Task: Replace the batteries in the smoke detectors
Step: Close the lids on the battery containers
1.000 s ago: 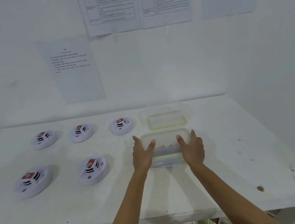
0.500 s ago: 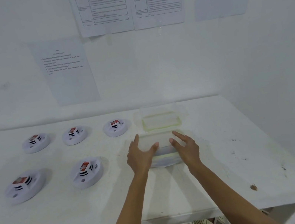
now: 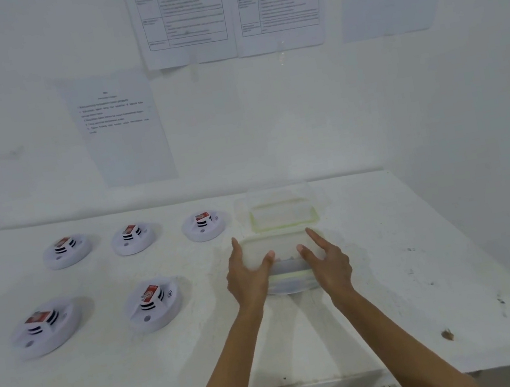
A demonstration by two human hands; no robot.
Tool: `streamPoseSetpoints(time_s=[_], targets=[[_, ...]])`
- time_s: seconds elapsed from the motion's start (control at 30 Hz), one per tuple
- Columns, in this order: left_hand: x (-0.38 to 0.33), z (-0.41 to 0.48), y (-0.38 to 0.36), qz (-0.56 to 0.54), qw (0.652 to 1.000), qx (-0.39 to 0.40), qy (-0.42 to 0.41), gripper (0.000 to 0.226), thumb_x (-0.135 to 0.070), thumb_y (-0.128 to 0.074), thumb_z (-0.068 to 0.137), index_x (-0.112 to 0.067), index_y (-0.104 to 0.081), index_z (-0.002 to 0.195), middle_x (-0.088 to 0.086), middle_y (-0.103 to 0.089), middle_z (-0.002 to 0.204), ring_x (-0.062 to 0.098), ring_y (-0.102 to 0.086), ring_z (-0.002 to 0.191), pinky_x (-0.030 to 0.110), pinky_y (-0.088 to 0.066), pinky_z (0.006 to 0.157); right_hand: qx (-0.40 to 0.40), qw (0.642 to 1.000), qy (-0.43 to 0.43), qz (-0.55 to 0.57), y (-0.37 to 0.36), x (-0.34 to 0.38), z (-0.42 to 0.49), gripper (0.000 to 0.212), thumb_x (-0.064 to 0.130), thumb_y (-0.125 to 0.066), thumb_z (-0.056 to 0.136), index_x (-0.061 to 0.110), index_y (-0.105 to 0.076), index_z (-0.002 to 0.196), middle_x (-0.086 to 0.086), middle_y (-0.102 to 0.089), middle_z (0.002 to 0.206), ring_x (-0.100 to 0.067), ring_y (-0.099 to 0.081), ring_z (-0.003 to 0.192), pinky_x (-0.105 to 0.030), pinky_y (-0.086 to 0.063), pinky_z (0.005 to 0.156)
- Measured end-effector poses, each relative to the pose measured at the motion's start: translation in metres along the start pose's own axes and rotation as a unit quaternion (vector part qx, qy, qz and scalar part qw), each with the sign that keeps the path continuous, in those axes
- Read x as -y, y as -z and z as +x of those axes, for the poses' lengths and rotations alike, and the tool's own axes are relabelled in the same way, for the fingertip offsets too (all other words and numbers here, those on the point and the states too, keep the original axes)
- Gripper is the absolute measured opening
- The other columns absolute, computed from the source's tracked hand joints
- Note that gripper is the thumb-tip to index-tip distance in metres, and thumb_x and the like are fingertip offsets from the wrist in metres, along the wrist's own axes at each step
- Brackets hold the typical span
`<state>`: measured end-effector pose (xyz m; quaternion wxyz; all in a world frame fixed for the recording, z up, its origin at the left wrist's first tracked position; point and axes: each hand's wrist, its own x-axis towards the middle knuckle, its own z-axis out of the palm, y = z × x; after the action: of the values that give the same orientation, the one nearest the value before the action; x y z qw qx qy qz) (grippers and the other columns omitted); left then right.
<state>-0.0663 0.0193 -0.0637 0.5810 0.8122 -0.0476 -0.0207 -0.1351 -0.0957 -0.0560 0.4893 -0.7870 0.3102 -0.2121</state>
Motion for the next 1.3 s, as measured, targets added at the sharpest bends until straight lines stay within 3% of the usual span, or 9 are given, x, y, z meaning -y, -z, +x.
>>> streamPoseSetpoints(time_s=[0.2,0.37,0.47,0.57,0.67,0.73,0.87,0.97,1.3], targets=[[-0.006,0.025,0.009,0.27,0.944,0.136,-0.131,0.062,-0.045,-0.045,0.094,-0.038,-0.013,0.147,-0.007,-0.004,0.158,0.017,0.001,0.146,0.059,0.002,0.111,0.145,0.988,0.05,-0.006,0.017,-0.005,0.01,0.086,0.045,-0.066,0.079,0.034,-0.015,0.147,-0.001,-0.027,0.152,-0.021,-0.025,0.139,-0.034,-0.022,0.111],[-0.025,0.031,0.023,0.422,0.868,0.179,-0.193,0.054,-0.053,-0.041,0.093,-0.045,-0.023,0.143,0.002,-0.032,0.148,0.022,-0.02,0.138,0.061,-0.002,0.11,0.249,0.966,0.07,0.002,0.034,-0.006,0.024,0.094,0.035,-0.066,0.082,0.033,0.001,0.148,0.004,-0.017,0.154,-0.01,-0.023,0.135,-0.019,-0.022,0.099],[-0.031,0.027,0.034,0.522,0.819,0.158,-0.179,0.073,-0.071,-0.037,0.083,-0.039,-0.019,0.146,0.007,-0.041,0.14,0.027,-0.031,0.133,0.06,-0.003,0.11,0.21,0.975,0.064,0.011,0.035,0.0,0.035,0.098,0.03,-0.074,0.076,0.034,-0.006,0.147,-0.007,-0.025,0.15,-0.02,-0.034,0.132,-0.026,-0.033,0.1],[-0.028,0.017,0.036,0.498,0.838,0.193,-0.107,0.086,-0.074,-0.038,0.081,-0.03,-0.01,0.149,0.006,-0.036,0.148,0.026,-0.032,0.136,0.057,-0.007,0.111,0.058,0.997,0.059,-0.007,0.023,0.006,0.035,0.09,0.028,-0.078,0.072,0.027,-0.025,0.145,-0.013,-0.034,0.139,-0.027,-0.047,0.121,-0.03,-0.039,0.094],[-0.019,0.004,0.028,0.313,0.909,0.267,-0.071,0.073,-0.054,-0.038,0.094,-0.027,0.0,0.149,0.015,-0.018,0.149,0.026,-0.027,0.136,0.04,-0.018,0.114,-0.041,0.997,0.065,-0.023,0.003,0.006,0.016,0.064,0.026,-0.066,0.084,0.022,-0.036,0.14,-0.012,-0.04,0.136,-0.027,-0.044,0.124,-0.032,-0.037,0.095],[-0.016,-0.003,0.02,0.204,0.934,0.286,-0.072,0.064,-0.038,-0.036,0.099,-0.024,0.002,0.149,0.013,-0.009,0.153,0.021,-0.024,0.139,0.028,-0.019,0.11,-0.019,0.998,0.056,-0.031,-0.005,0.004,-0.001,0.06,0.027,-0.054,0.092,0.019,-0.026,0.145,-0.011,-0.032,0.147,-0.024,-0.032,0.135,-0.032,-0.029,0.104],[-0.013,-0.005,0.012,0.185,0.95,0.239,-0.075,0.067,-0.039,-0.035,0.099,-0.017,0.004,0.149,0.009,-0.009,0.158,0.023,-0.016,0.144,0.033,-0.017,0.112,0.047,0.998,-0.004,-0.044,-0.012,0.001,-0.019,0.076,0.037,-0.046,0.095,0.016,0.003,0.148,-0.012,-0.004,0.156,-0.025,-0.013,0.143,-0.034,-0.019,0.11],[-0.015,-0.003,0.012,0.15,0.962,0.225,-0.03,0.084,-0.048,-0.047,0.092,-0.018,0.007,0.149,0.012,-0.031,0.15,0.029,-0.032,0.137,0.034,-0.027,0.107,0.054,0.997,-0.037,-0.035,-0.013,0.001,-0.019,0.089,0.048,-0.051,0.089,0.018,0.009,0.147,-0.015,-0.019,0.153,-0.032,-0.028,0.137,-0.042,-0.025,0.112],[-0.012,-0.005,0.006,0.104,0.968,0.227,-0.041,0.075,-0.039,-0.043,0.097,-0.021,0.009,0.148,0.007,-0.027,0.153,0.027,-0.033,0.137,0.037,-0.027,0.112,0.094,0.992,-0.067,0.059,-0.002,0.007,-0.013,0.088,0.038,-0.054,0.091,0.026,0.012,0.146,-0.011,-0.033,0.148,-0.03,-0.037,0.131,-0.038,-0.031,0.106]])
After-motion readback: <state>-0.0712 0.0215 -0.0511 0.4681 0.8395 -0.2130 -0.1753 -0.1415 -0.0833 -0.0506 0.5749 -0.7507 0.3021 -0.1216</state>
